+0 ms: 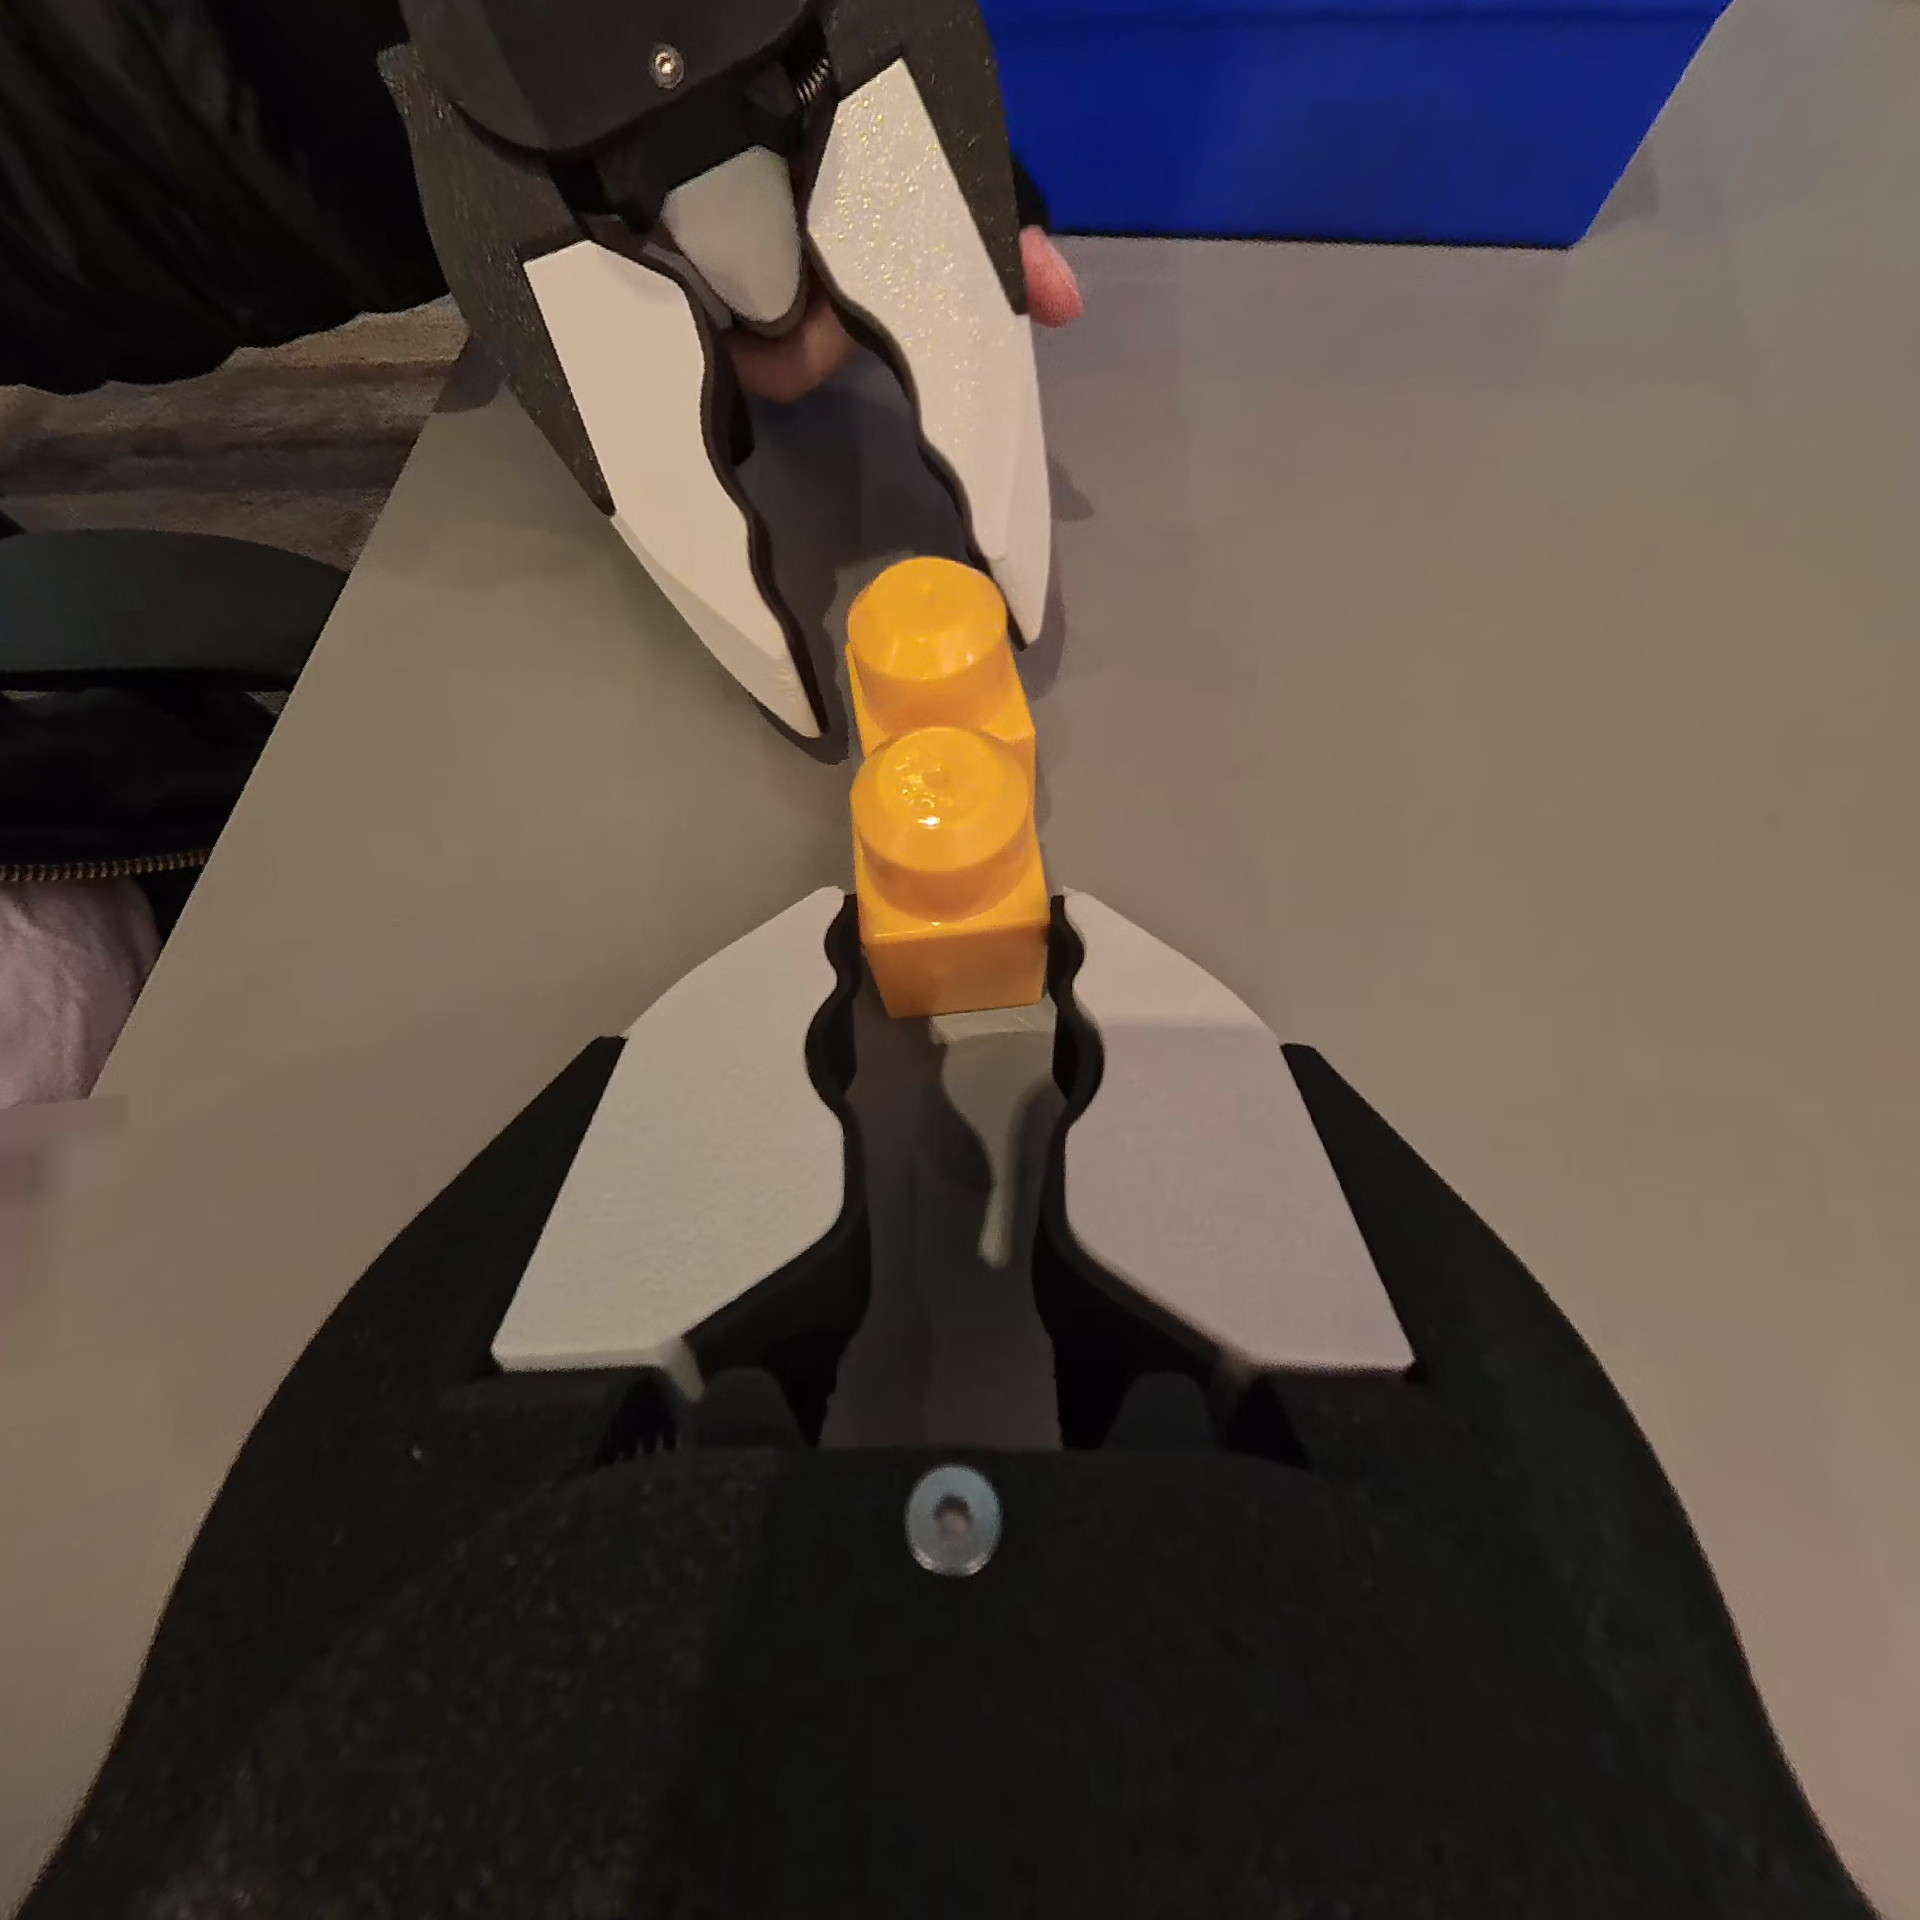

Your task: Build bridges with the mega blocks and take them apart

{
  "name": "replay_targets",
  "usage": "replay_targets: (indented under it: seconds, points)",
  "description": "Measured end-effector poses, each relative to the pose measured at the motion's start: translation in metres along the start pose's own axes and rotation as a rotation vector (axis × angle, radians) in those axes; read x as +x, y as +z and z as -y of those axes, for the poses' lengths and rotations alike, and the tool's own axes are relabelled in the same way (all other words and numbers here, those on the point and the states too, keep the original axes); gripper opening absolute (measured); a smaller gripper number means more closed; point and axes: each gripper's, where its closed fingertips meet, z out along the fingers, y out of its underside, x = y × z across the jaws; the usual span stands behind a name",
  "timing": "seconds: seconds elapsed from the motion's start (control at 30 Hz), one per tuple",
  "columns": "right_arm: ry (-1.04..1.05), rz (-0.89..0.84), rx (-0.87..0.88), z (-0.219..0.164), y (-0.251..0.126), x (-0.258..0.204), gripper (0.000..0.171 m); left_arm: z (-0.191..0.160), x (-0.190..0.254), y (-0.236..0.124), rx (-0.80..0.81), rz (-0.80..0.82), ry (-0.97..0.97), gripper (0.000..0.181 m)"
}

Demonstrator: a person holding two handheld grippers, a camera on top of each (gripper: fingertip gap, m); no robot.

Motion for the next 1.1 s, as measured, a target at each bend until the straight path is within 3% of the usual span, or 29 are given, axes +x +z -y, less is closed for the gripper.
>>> replay_targets:
  seconds: [0.13, 0.7, 0.83, 0.93, 1.03, 1.1]
  points:
    - [-0.006, 0.010, 0.000, 0.001, 0.002, 0.000, 0.034, 0.004, 0.000, 0.003, 0.017, -0.022, -0.004, 0.034]
    - [-0.006, -0.009, 0.001, 0.001, 0.001, 0.004, 0.034, 0.007, -0.005, 0.014, 0.027, -0.022, -0.026, 0.038]
    - [0.001, -0.037, 0.004, 0.001, 0.000, 0.006, 0.050, -0.001, -0.010, 0.002, 0.015, 0.066, -0.099, 0.063]
    - [0.011, -0.037, 0.025, 0.000, -0.007, 0.004, 0.049, 0.000, -0.010, -0.016, 0.100, 0.187, -0.317, 0.070]
    - [0.010, -0.024, -0.018, -0.012, -0.014, 0.001, 0.035, -0.005, -0.007, -0.023, 0.084, 0.366, -0.462, 0.066]
    - [0.004, -0.015, -0.045, -0.017, -0.015, 0.000, 0.024, -0.002, 0.001, -0.018, 0.055, 0.407, -0.411, 0.063]
